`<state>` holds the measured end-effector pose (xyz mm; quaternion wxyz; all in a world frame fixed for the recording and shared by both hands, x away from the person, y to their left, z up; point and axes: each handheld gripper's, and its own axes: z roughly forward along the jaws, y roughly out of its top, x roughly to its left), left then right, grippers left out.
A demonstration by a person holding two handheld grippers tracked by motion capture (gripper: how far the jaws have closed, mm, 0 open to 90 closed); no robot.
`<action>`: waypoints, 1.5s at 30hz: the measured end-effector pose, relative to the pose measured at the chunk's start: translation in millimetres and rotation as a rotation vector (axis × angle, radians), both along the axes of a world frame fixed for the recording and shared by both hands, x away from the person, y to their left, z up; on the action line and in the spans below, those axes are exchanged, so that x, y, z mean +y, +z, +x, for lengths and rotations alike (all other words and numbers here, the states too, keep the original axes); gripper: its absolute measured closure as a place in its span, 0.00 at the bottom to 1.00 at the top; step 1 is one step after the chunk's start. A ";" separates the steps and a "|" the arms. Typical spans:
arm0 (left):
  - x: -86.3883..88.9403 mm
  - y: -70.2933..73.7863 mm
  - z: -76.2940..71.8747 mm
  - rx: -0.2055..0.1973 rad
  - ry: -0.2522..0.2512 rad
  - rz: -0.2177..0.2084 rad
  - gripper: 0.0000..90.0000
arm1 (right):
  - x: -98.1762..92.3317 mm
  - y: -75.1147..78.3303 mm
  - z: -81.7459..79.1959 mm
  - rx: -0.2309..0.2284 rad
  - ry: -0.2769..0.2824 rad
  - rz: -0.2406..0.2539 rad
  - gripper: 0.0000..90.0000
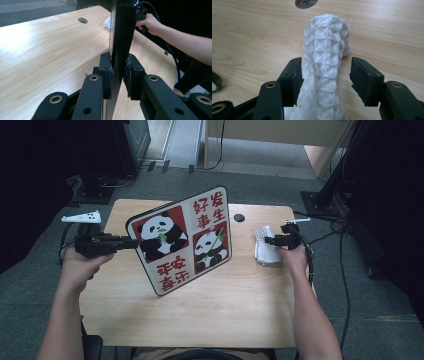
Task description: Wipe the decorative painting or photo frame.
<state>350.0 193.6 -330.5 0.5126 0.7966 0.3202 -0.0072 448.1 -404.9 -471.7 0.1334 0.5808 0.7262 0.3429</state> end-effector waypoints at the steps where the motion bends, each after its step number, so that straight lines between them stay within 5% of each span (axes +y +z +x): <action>1: 0.0 0.1 -0.1 0.001 0.000 0.000 0.86 | -0.3 1.7 -0.7 -0.002 0.003 -0.004 0.48; 22: 0.9 0.4 -0.5 0.001 0.001 0.005 0.86 | 7.5 34.9 -24.4 -0.055 0.054 -0.027 0.46; 45: 1.4 0.3 -0.3 0.011 0.010 0.001 0.86 | 54.2 47.6 -66.8 -0.073 0.233 -0.049 0.45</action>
